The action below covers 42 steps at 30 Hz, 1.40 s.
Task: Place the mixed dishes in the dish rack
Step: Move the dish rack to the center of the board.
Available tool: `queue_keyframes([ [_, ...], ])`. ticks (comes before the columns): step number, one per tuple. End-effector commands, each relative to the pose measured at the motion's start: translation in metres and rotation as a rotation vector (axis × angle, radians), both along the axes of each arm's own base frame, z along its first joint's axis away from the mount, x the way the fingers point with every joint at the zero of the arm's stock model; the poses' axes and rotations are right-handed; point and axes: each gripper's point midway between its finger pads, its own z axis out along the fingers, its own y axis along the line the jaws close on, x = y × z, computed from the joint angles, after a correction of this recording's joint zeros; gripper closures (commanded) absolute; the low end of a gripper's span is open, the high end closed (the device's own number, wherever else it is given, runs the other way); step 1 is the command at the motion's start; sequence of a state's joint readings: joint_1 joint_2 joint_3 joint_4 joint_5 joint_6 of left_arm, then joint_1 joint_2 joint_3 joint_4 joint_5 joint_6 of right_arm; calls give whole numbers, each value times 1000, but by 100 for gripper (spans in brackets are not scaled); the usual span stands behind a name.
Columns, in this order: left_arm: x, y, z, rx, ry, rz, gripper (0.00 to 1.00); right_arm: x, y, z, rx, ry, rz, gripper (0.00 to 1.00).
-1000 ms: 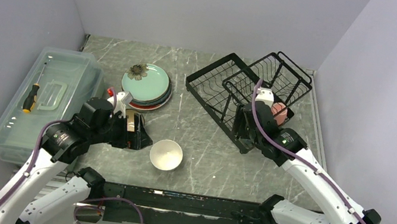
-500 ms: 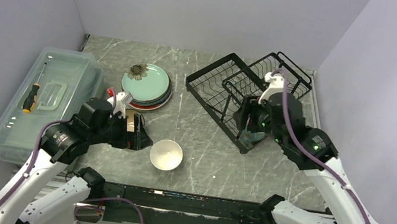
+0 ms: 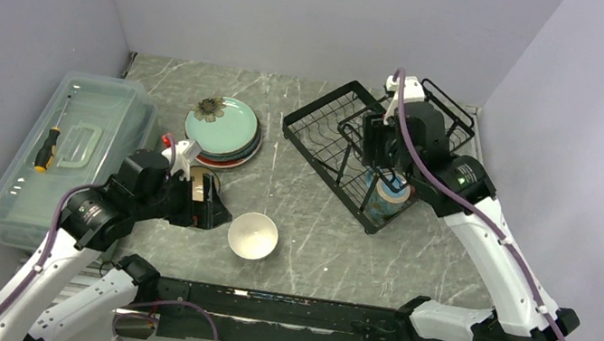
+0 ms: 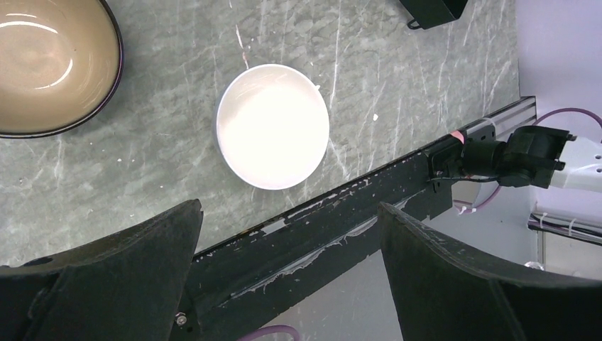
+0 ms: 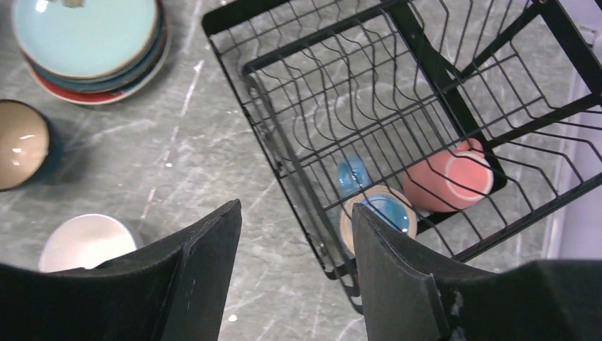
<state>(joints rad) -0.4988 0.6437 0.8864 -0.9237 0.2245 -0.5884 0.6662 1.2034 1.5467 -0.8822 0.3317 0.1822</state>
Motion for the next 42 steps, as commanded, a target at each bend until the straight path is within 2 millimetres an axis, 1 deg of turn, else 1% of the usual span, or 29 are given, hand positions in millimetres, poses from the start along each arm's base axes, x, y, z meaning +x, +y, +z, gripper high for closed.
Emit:
queue_keyframes([
  [1,1,-5,9,-39,-41,-21,1,13,-10,7,-24,-42,1,39],
  [3,0,-5,10,-44,-47,-24,1,17,-10,2,-14,-25,8,39],
  [5,0,-6,11,-47,-52,-28,1,18,-9,-7,-6,8,25,39],
  [9,0,-6,11,-43,-49,-30,1,14,-5,-25,9,70,50,39],
  [12,0,-7,10,-41,-42,-38,1,11,-7,-37,18,90,51,38],
  [17,0,-6,10,-43,-49,-37,0,6,-7,-52,29,134,62,38],
  [20,0,-6,10,-42,-45,-36,1,4,-7,-57,35,145,65,40],
  [27,0,-6,10,-43,-48,-33,1,2,-2,-57,68,149,78,62],
  [30,0,-6,9,-40,-46,-33,1,2,1,-55,81,150,81,77],
  [33,0,-6,10,-41,-49,-33,1,2,4,-53,102,157,81,95],
  [34,0,-6,10,-42,-50,-32,1,2,5,-52,110,159,79,99],
  [35,0,-6,10,-40,-48,-31,0,2,6,-50,123,158,79,100],
  [40,0,-6,10,-42,-46,-29,1,-2,16,-38,215,141,83,100],
  [42,1,-6,10,-42,-45,-28,1,-2,19,-37,227,136,86,100],
])
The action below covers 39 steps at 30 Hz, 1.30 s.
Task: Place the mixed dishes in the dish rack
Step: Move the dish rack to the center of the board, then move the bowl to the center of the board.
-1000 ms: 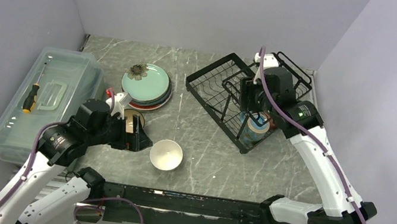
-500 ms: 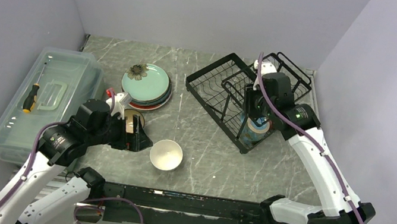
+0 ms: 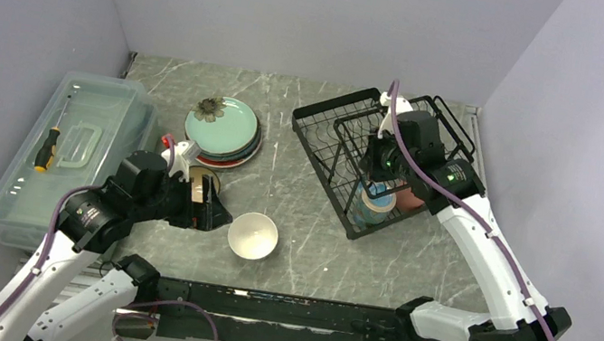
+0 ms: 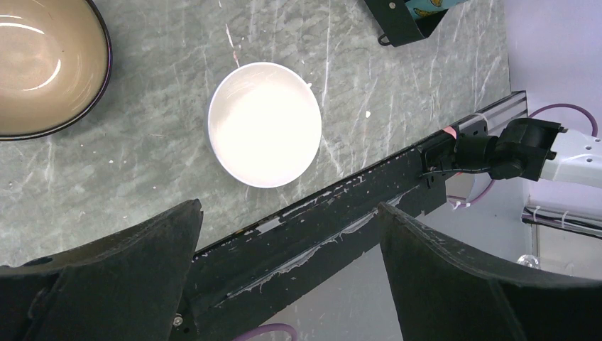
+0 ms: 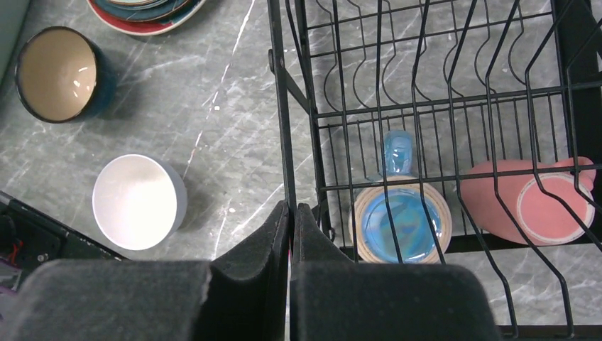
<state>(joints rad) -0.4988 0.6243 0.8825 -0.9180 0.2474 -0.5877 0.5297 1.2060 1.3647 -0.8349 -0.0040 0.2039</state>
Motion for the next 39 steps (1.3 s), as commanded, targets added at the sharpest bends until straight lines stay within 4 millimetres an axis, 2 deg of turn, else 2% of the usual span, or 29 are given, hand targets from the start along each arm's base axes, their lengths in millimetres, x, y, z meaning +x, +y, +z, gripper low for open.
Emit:
queue_keyframes([
  [1,4,-4,6,-20,-29,-9,1,4,6,31,128,-78,-60,100],
  [6,6,-4,3,-13,-3,2,1,5,8,26,130,-70,-58,98],
  [9,8,-3,0,-2,22,24,1,5,9,31,135,-83,-57,79],
  [12,10,-3,-1,-2,48,51,1,6,4,43,126,-118,-71,52],
  [14,11,-3,-3,-4,73,67,1,6,-1,53,121,-145,-81,42],
  [17,14,-5,-9,5,111,78,1,5,-9,70,110,-188,-95,35],
  [22,19,-15,-27,8,204,82,5,-6,-17,98,125,-247,-86,33],
  [25,22,-21,-44,1,272,95,7,-15,-18,106,149,-268,-69,32],
  [33,24,-16,-85,61,401,190,13,-35,-17,104,188,-265,-15,31],
  [39,26,-29,-106,25,479,197,21,-44,-17,100,207,-271,8,31],
])
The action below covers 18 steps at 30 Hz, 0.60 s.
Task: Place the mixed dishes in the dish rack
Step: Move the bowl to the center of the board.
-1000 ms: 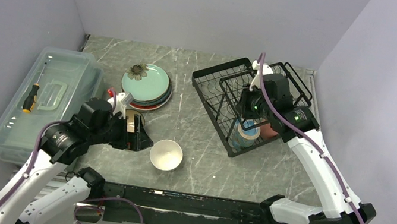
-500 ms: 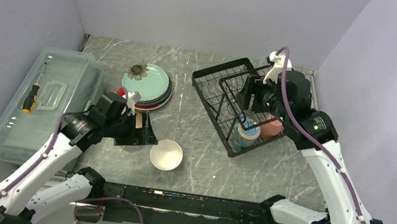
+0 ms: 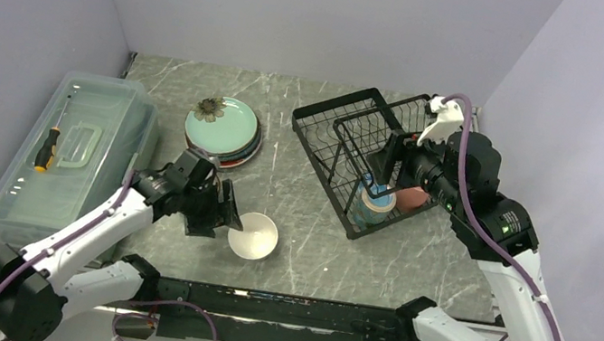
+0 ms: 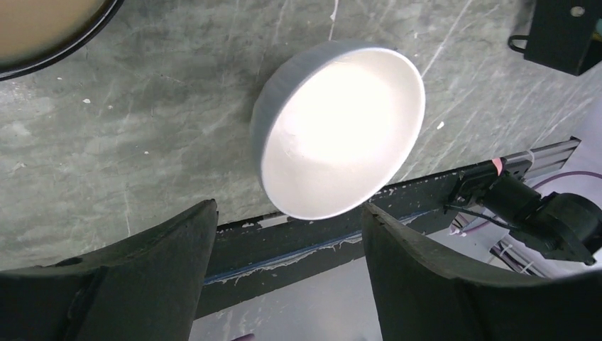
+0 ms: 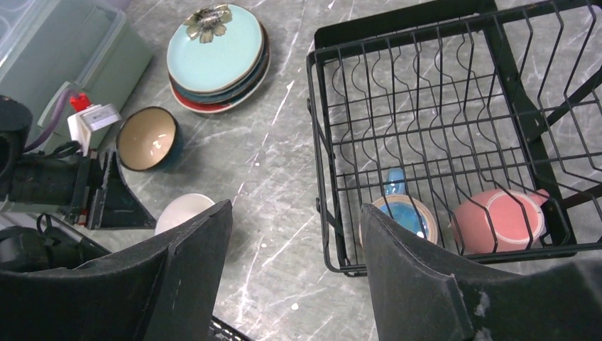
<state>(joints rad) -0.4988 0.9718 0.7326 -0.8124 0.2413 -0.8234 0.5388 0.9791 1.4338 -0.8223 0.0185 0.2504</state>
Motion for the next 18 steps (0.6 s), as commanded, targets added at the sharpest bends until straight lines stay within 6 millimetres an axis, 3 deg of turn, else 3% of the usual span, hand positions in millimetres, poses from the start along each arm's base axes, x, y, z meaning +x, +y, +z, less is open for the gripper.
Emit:
queue_keyframes([
  [1,10,-14,-6,-53,20,31,23,-8,6,4,25,-24,51,31],
  [11,3,-27,-43,89,105,-23,41,-15,8,-1,48,-24,75,31],
  [18,3,-28,-46,144,93,-29,60,-20,1,-1,42,-36,62,30],
])
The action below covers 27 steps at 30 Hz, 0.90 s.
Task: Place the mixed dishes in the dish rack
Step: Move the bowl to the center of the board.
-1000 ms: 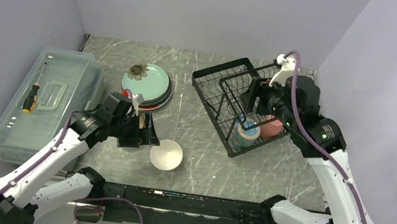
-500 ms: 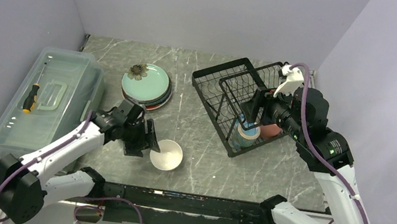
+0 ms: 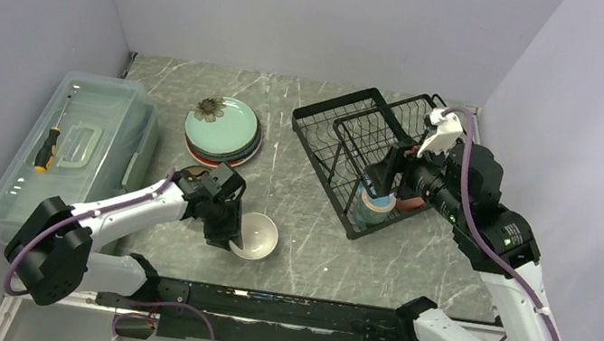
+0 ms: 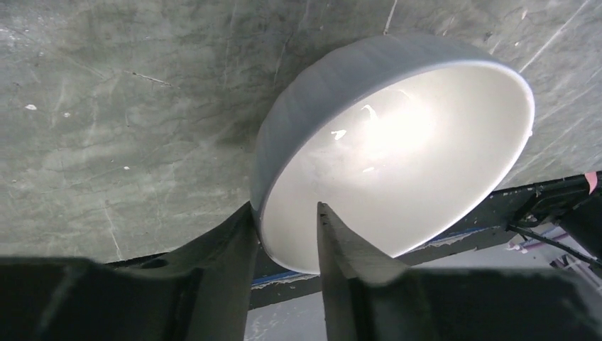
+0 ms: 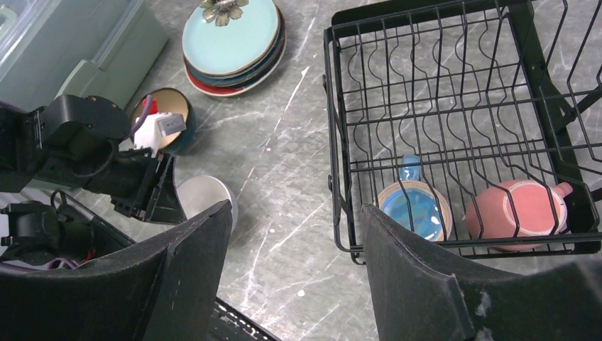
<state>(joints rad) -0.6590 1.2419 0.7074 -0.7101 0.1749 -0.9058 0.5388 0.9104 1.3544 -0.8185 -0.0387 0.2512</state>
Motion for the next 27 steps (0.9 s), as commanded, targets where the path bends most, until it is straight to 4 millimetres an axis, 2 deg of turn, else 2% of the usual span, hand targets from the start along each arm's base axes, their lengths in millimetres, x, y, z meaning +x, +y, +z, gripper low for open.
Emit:
queue_keyframes([
  [1,16,-3,12,13,-73,26,63,-3,-1,14,29,-55,7,30],
  [8,16,12,17,74,-107,34,84,-5,0,13,36,-59,13,30],
  [11,17,17,22,96,-120,36,100,-4,0,12,36,-56,10,30],
  [18,10,25,33,102,-125,55,100,-4,2,13,47,-58,14,30],
  [23,7,44,37,177,-126,126,100,-3,6,15,64,-59,28,30],
  [27,-3,67,41,270,-98,234,100,-3,10,15,80,-61,42,30],
])
